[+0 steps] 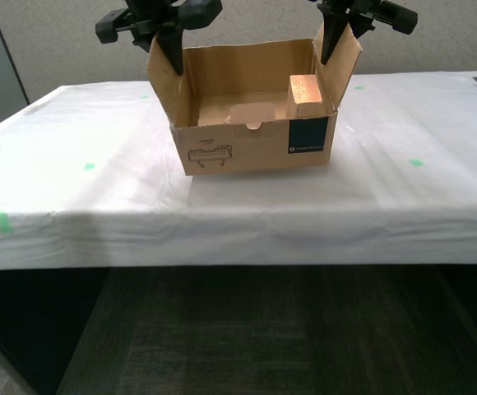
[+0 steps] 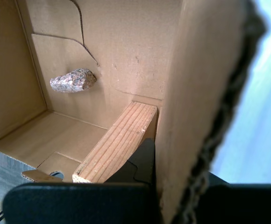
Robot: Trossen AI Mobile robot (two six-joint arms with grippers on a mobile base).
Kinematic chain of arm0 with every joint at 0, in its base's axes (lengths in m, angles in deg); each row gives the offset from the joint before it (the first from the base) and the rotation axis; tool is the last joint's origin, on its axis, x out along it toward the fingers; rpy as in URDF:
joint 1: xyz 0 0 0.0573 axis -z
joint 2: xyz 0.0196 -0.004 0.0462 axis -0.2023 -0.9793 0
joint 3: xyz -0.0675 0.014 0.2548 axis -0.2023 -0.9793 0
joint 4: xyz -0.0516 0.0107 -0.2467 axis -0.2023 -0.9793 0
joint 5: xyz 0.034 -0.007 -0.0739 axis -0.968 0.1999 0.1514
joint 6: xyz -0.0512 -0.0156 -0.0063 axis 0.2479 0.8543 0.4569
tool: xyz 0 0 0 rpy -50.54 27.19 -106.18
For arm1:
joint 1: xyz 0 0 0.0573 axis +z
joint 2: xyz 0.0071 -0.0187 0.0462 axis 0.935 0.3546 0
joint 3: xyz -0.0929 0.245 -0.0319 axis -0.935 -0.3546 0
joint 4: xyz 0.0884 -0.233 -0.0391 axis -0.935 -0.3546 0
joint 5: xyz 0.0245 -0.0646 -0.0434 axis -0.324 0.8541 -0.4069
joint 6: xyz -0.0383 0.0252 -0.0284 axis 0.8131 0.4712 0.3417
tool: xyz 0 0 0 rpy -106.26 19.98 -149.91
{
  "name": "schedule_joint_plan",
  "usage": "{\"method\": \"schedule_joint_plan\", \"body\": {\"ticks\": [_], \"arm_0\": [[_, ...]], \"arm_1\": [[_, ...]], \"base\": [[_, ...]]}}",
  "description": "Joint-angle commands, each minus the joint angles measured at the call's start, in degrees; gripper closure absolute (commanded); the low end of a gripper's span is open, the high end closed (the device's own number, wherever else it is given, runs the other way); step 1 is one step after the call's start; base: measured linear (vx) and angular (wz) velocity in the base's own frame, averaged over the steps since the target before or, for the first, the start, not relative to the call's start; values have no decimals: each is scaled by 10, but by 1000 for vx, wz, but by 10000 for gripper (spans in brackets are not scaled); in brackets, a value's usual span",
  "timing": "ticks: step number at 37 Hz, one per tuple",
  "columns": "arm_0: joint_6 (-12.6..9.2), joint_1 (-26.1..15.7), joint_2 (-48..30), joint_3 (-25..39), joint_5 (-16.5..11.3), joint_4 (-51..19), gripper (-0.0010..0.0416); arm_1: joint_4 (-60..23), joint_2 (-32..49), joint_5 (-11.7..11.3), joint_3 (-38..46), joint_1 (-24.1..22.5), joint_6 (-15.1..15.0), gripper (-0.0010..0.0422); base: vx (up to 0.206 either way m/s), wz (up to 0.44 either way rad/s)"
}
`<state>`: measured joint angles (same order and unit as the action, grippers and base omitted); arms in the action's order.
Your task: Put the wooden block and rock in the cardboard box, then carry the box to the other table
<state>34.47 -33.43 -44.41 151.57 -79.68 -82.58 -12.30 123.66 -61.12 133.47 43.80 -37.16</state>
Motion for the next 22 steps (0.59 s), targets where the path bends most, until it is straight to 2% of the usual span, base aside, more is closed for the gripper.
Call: {"method": "schedule_joint_plan", "body": {"ticks": [1,10,14,18,22], "arm_0": [[-1,-2,0,1,-12,4,406],[0,-4,0,1,-12,5,406],[0,-4,0,1,-12,6,406],[13,-4,0,1,-12,6,406],[20,-4,0,1,-12,4,406]], "arm_1": [[-2,-1,12,1,-1,-8,413],[-14,-1,12,1,0,-7,413],[-13,-1,12,1,0,5,413],[-14,-1,12,1,0,25,413],[-16,-1,12,1,0,28,412]], "base": [[151,-16],[143,-123],[136,-173],[133,-120],[133,-91]]}}
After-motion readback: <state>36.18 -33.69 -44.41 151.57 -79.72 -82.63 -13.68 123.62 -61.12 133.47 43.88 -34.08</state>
